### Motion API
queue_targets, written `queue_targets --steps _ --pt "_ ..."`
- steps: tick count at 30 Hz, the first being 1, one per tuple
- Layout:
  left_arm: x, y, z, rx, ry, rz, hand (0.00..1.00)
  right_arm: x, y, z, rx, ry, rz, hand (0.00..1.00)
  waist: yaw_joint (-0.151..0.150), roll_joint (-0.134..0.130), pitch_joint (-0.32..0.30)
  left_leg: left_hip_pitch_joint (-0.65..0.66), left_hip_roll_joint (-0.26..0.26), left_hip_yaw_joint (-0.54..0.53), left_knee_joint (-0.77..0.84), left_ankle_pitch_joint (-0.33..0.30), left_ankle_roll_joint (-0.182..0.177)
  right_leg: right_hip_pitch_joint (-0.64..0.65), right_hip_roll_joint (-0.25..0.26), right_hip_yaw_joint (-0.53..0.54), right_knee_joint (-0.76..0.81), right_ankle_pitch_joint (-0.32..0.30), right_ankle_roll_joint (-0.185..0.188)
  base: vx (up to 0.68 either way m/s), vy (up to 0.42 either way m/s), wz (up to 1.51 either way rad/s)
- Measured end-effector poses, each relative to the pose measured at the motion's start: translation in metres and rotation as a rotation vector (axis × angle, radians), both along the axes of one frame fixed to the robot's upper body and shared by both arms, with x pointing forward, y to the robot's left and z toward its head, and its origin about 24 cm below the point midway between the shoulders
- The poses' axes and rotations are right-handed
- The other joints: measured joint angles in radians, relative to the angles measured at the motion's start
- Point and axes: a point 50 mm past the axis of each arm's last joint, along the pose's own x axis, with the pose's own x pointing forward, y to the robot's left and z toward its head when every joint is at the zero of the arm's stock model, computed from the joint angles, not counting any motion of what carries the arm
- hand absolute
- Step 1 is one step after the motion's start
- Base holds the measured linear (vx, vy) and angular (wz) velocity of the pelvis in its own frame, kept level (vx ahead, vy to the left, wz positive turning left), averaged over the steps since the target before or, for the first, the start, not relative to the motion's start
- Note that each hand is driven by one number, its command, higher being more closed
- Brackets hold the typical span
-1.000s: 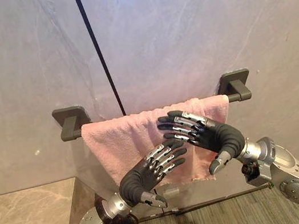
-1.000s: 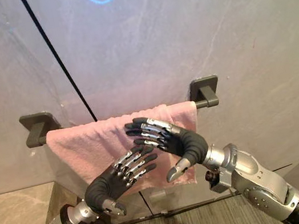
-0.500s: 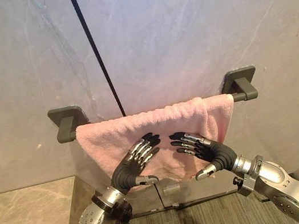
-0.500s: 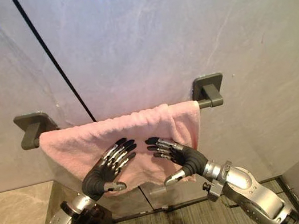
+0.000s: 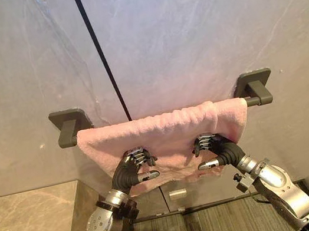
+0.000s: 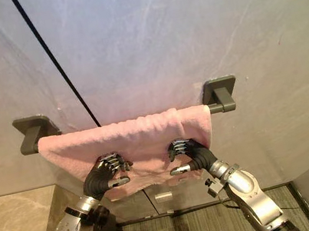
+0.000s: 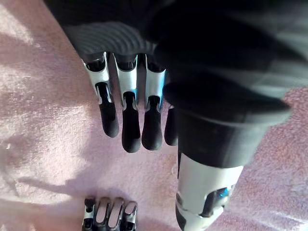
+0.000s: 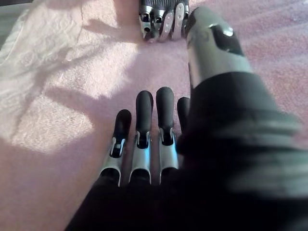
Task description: Organize washtable
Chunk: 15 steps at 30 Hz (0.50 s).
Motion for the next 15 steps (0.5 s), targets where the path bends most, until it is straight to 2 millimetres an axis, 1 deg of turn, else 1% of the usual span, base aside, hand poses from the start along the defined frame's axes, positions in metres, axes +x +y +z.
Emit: queue_targets --steps 7,10,11,15 --pt "-0.001 0.014 0.000 -0.003 -0.010 0.134 0.00 -0.002 -0.013 -0.003 0.017 -0.004 -0.120 0.00 0.001 -0.004 0.003 -0.004 0.000 -0.005 0.000 0.003 0.000 -0.002 0.000 -0.001 0.000 0.001 -0.001 -0.03 -0.019 0.02" --pt "-0.005 0.026 -0.003 -0.024 0.004 0.231 0.00 -0.004 -0.020 -0.004 0.042 -0.005 -0.185 0.00 0.001 -0.004 0.003 -0.007 -0.001 -0.008 0.000 0.004 -0.001 -0.003 0.000 -0.003 0.000 0.001 -0.001 -0.01 -0.007 0.01" --pt "-0.007 0.033 -0.003 -0.027 0.005 0.274 0.00 -0.004 -0.025 -0.004 0.045 -0.009 -0.216 0.00 0.001 -0.004 0.003 -0.009 0.000 -0.008 -0.001 0.004 -0.001 -0.004 0.000 -0.004 0.000 0.001 -0.001 0.00 0.000 0.00" --pt "-0.012 0.048 0.000 -0.036 -0.008 0.383 0.00 -0.007 -0.036 -0.003 0.070 -0.017 -0.292 0.00 0.001 -0.007 0.002 -0.026 -0.001 -0.012 0.000 0.007 -0.001 -0.018 -0.001 -0.006 0.000 0.004 -0.001 -0.01 -0.011 0.02"
